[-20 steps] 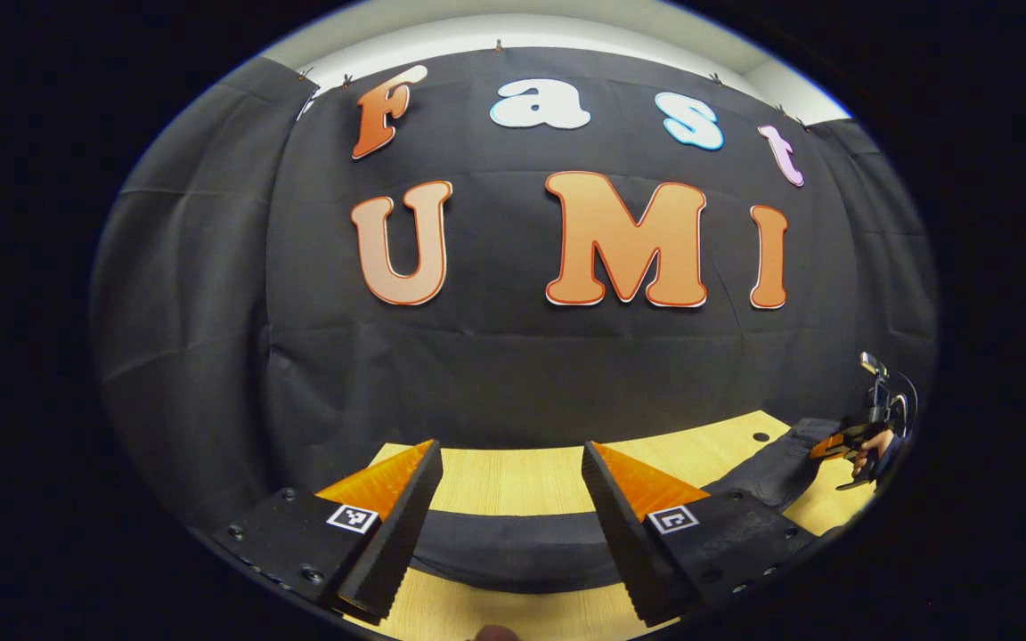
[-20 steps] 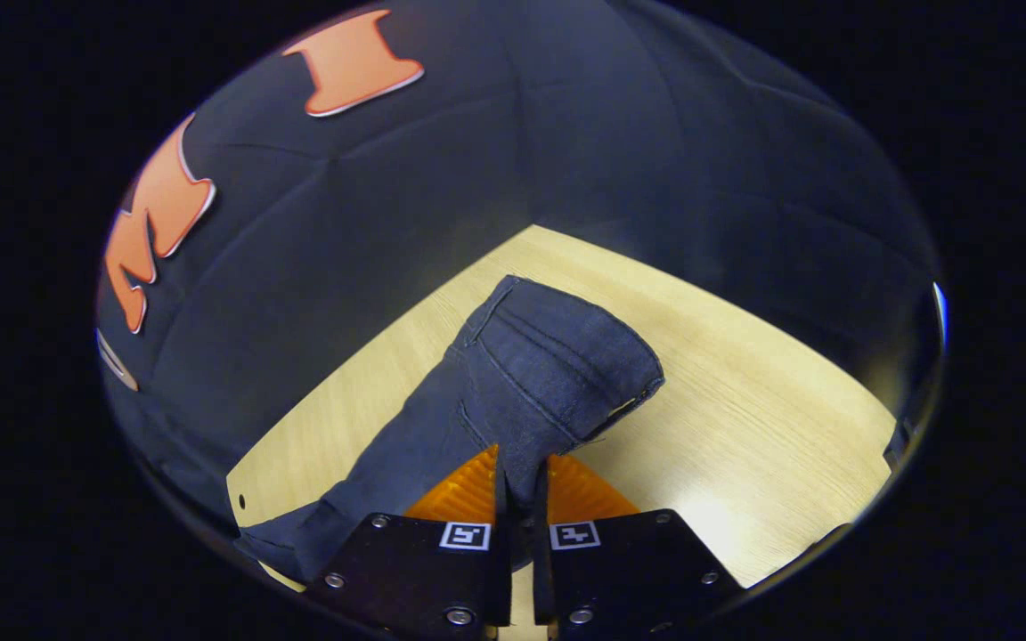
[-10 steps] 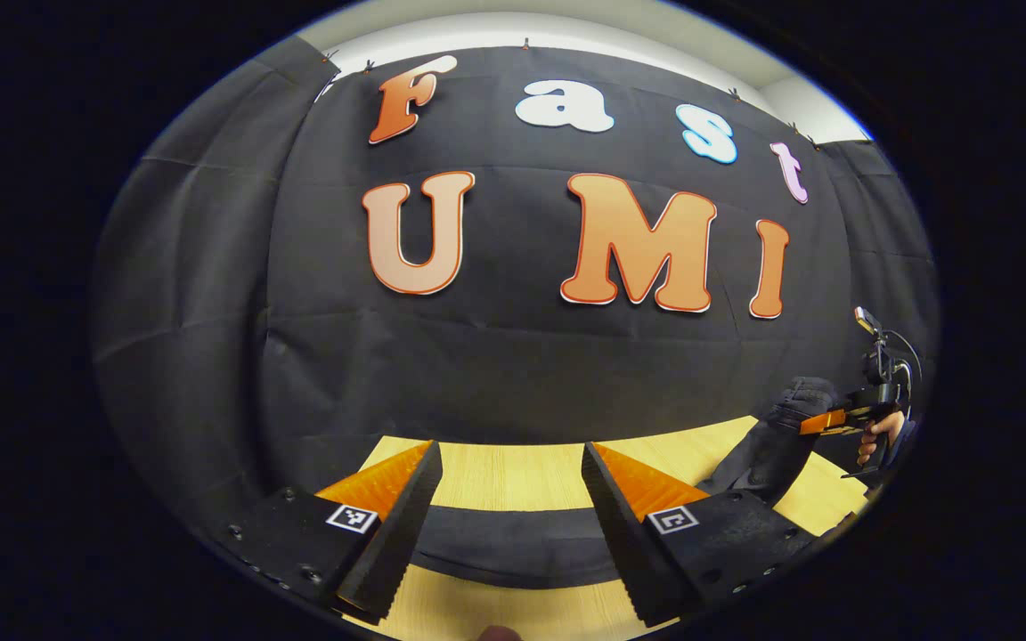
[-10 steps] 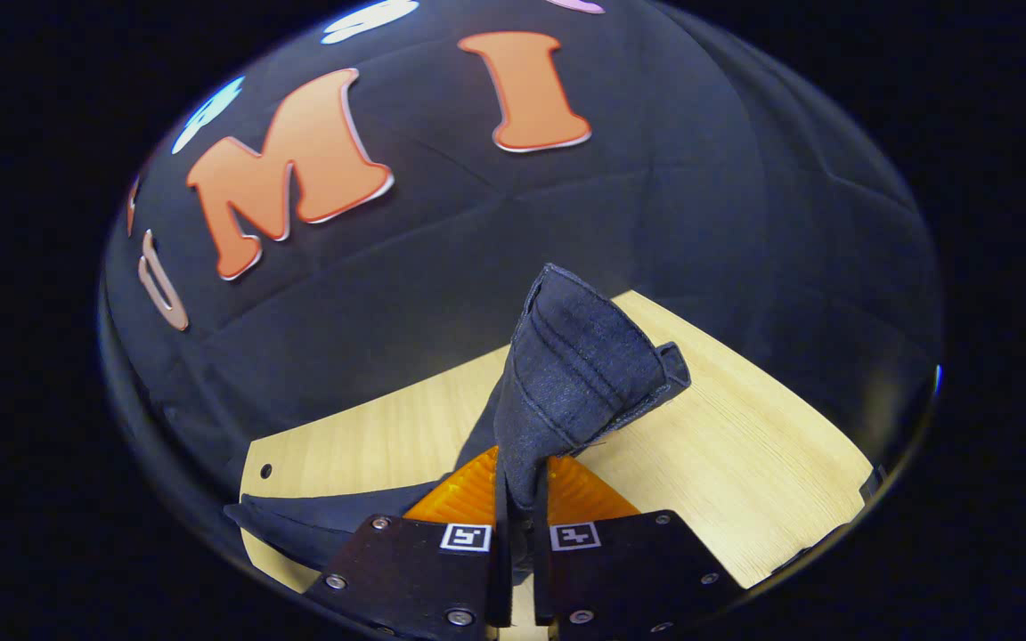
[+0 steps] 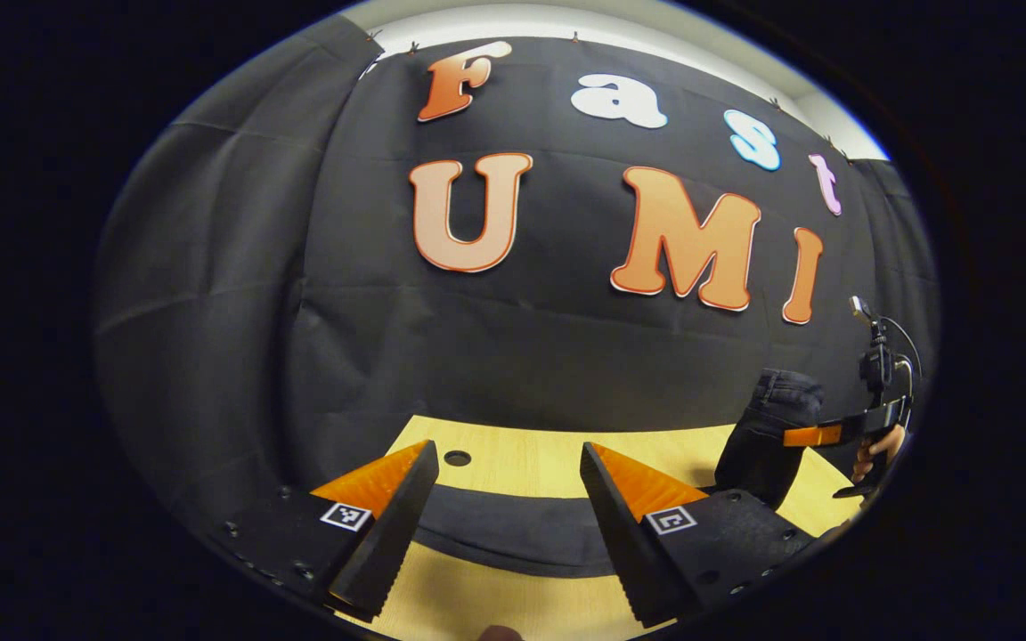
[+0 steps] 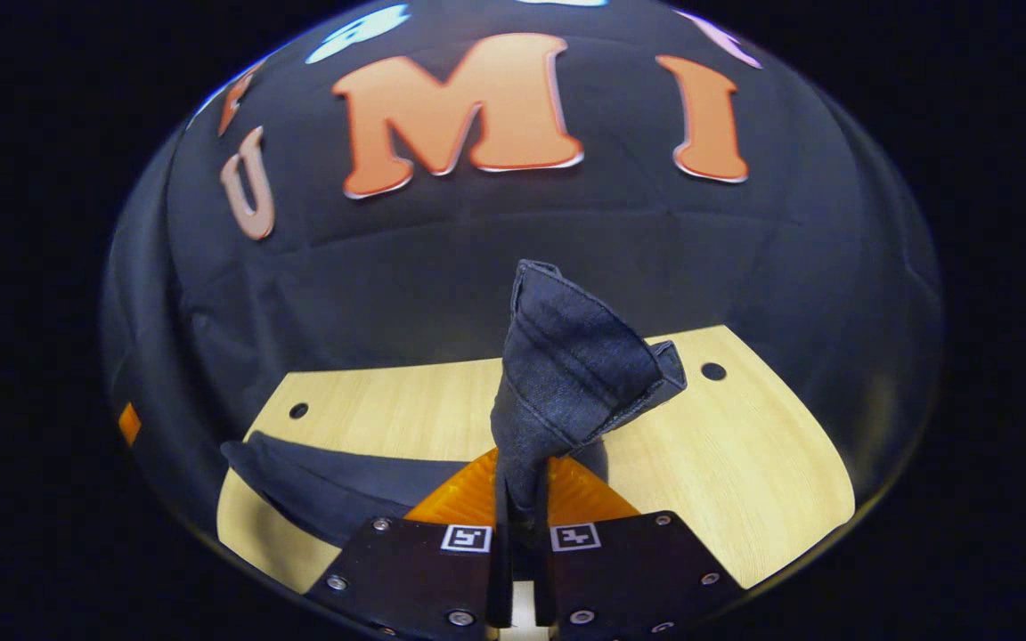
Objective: Grasp the waist and the cuffs of the jeans and fold them to make the two legs overlap; first hold the waist and fold one-third of the jeans toward the cuffs, then hold the cuffs and fold the remaining one-third in the same direction to finish folding.
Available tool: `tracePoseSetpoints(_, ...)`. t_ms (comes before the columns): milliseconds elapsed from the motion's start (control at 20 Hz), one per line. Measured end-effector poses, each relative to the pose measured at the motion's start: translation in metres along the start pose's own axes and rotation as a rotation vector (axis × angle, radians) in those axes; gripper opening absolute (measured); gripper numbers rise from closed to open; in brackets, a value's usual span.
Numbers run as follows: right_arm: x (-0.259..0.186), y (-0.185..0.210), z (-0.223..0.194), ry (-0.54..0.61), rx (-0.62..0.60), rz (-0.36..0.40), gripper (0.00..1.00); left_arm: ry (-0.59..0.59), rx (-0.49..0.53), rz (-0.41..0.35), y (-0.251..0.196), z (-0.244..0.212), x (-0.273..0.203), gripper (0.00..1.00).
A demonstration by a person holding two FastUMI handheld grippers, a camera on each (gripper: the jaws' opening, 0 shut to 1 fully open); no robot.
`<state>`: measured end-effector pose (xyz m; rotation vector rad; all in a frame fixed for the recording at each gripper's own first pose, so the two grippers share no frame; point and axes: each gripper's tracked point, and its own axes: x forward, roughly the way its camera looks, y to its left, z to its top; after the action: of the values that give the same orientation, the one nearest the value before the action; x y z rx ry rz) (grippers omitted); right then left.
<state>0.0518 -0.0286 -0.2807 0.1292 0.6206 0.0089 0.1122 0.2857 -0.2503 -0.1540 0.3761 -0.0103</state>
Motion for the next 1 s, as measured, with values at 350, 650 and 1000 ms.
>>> tracePoseSetpoints(350, 0.036, 0.066, -0.077, 0.173, -0.159, 0.093, 0.10, 0.065, -0.024, 0.074, 0.039, -0.024, -0.006, 0.96)
tracePoseSetpoints(650, 0.034, 0.106, -0.149, 0.325, -0.224, 0.184, 0.51, 0.139, -0.060, 0.100, 0.056, -0.048, -0.003, 0.96)
tracePoseSetpoints(1000, 0.007, 0.111, -0.121, 0.288, -0.150, 0.249, 0.80, 0.307, -0.210, 0.134, 0.081, -0.092, 0.028, 0.96)
